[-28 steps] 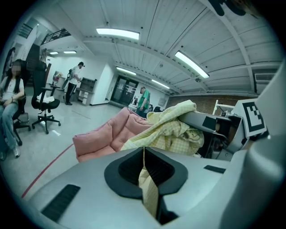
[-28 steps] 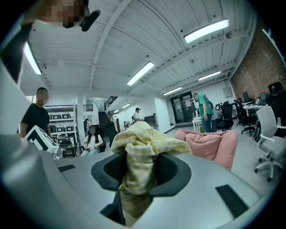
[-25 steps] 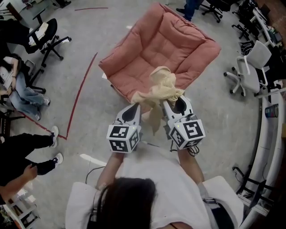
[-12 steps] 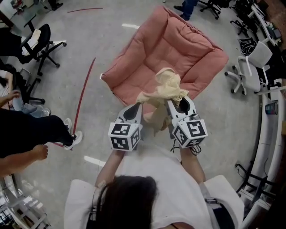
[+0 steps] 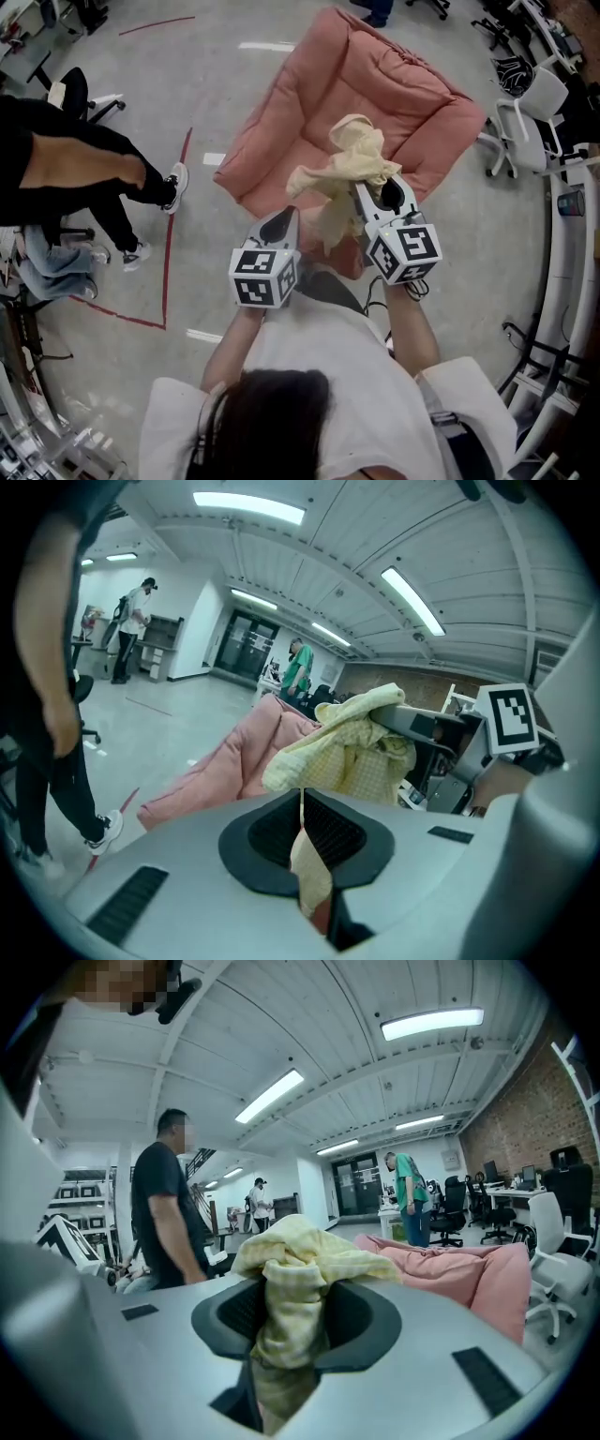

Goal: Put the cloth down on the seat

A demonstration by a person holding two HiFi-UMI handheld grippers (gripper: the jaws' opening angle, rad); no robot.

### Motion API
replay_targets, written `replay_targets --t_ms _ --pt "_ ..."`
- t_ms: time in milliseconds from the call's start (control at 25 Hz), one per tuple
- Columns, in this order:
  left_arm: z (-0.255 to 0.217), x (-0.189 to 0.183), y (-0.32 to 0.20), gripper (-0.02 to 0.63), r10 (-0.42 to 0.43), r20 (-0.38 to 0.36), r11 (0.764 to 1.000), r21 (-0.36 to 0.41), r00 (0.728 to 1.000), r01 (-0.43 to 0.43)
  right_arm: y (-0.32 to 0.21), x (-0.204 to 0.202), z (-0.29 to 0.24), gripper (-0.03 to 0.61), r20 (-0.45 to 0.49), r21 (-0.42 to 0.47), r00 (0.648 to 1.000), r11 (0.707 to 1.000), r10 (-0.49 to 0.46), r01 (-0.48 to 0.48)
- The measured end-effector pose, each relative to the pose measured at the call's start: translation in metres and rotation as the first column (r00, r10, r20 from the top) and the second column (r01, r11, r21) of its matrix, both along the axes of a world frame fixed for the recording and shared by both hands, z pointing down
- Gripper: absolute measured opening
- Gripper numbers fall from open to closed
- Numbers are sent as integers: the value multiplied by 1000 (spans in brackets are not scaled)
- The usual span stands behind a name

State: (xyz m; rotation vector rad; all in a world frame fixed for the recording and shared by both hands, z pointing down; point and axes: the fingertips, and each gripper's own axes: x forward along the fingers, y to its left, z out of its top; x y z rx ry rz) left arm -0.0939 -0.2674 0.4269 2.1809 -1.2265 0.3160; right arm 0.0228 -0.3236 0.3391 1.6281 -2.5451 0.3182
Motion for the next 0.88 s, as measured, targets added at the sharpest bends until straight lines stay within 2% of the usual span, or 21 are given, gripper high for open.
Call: replay_targets --t_ms 160,480,680,880 --pt "3 3 -22 35 10 -29 1000 21 1000 -10 -34 0 18 153 -13 -36 1000 999 -10 9" --pt "40 0 -96 35 -48 -23 999 -3 999 48 -114 5 88 155 -18 -114 999 993 -30 28" --pt "101 3 -132 35 -105 -79 992 -84 991 98 -149 4 171 161 2 -228 998 972 -61 60" --pt "173 23 -154 35 -116 -49 980 -166 992 107 -168 12 270 166 26 -353 997 933 -66 71"
